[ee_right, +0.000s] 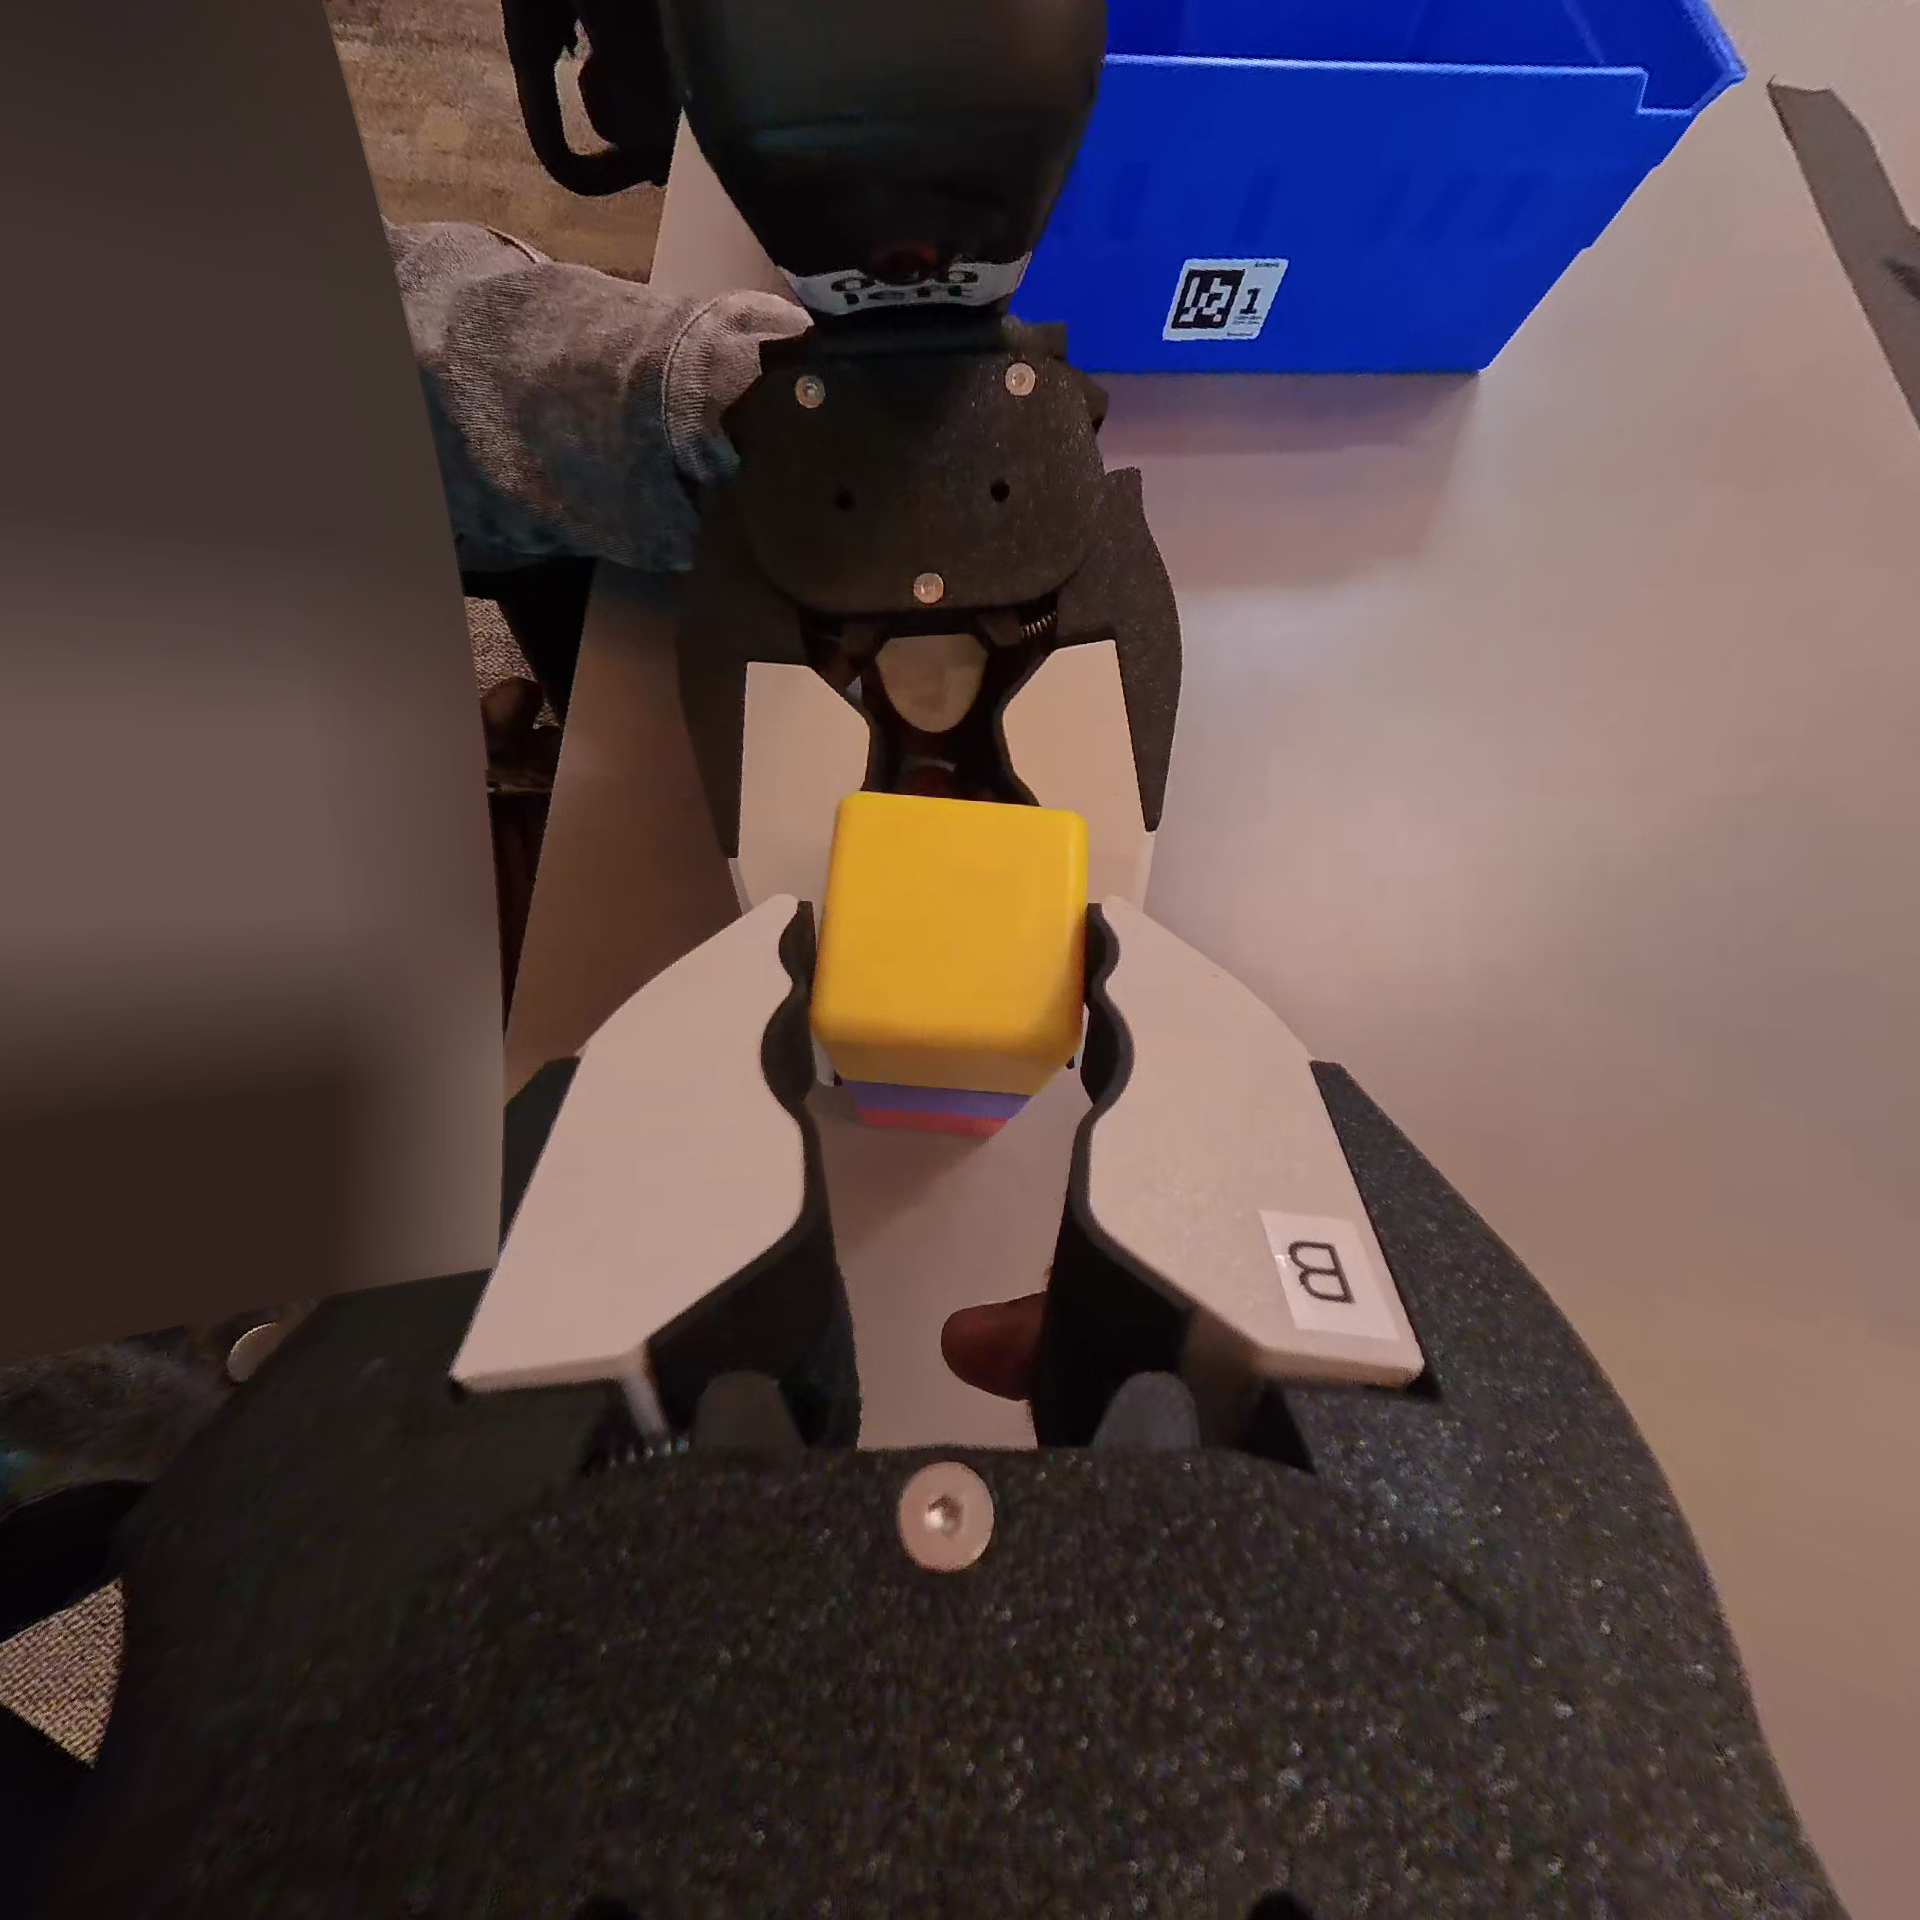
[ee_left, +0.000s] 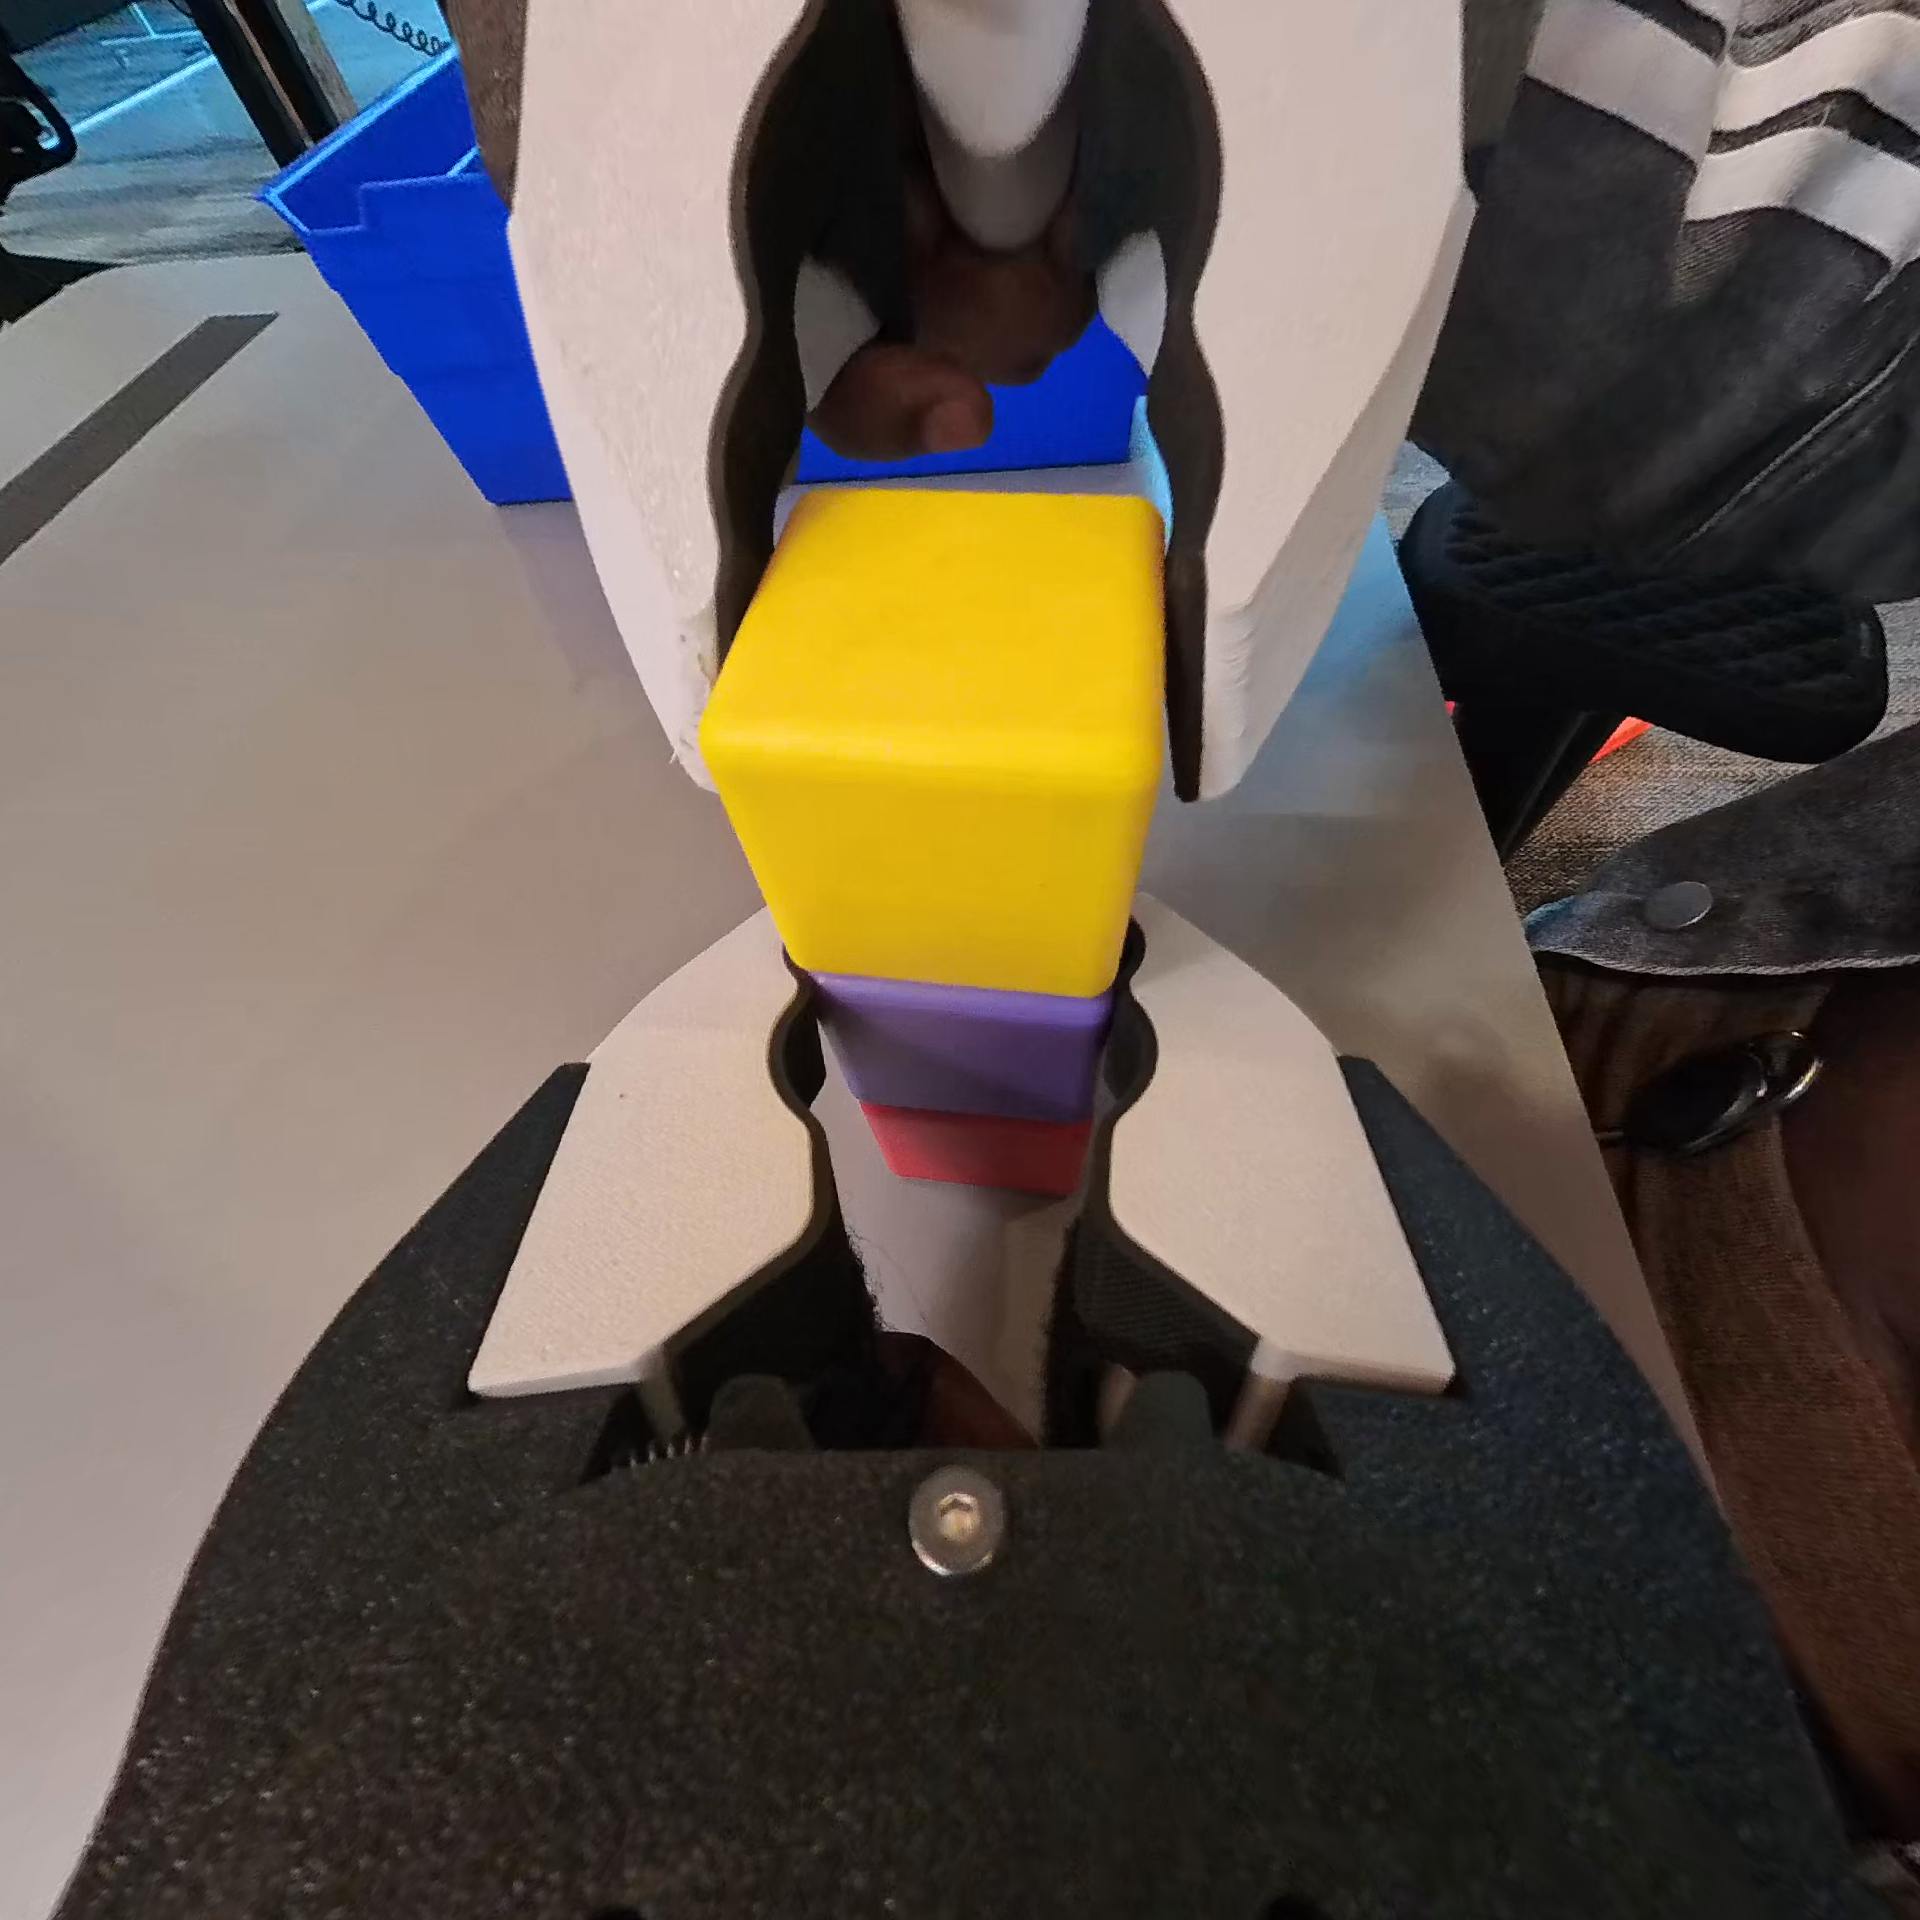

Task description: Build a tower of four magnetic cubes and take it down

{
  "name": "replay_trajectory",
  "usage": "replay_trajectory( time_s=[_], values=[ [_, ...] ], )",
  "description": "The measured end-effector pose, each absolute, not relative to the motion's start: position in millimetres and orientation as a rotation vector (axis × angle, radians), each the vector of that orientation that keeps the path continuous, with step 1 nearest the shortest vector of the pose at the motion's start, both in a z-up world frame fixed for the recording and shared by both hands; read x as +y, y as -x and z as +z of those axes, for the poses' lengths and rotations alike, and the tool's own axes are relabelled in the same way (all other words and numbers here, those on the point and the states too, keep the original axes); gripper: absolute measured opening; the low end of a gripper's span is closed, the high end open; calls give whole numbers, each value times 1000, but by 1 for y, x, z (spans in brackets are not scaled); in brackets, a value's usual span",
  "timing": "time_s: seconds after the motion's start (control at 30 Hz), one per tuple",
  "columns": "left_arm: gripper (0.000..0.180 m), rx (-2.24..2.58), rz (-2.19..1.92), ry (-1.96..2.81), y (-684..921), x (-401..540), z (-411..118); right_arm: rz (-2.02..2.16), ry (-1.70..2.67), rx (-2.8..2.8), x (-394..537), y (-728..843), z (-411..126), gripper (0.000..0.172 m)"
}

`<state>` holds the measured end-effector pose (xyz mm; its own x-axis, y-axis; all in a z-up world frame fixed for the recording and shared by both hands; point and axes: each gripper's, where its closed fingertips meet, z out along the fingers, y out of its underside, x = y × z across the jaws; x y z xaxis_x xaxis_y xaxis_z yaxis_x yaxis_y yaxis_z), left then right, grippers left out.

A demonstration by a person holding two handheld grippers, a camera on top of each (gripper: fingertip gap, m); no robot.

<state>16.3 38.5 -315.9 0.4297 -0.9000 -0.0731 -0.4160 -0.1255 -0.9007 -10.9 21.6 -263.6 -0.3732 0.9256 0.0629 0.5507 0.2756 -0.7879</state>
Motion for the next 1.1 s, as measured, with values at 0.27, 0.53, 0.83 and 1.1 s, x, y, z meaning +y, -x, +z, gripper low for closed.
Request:
replay_trajectory(
  time_s=[0.27, 0.53, 0.83, 1.1],
  values=[
    [52, 1140, -645, 1740, -16, 38, -316, 893, 1300, -1990, 28, 2, -250, 49],
    [52, 1141, -643, 1741, -16, 39, -317, 594, 1599, -1494, 119, -73, -183, 49],
    [52, 1141, -639, 1742, -15, 39, -317, 48, 2394, -749, 258, -266, -272, 49],
    [52, 1143, -639, 1739, -15, 39, -316, -33, 2553, -543, 292, -313, -331, 49]
  ],
)
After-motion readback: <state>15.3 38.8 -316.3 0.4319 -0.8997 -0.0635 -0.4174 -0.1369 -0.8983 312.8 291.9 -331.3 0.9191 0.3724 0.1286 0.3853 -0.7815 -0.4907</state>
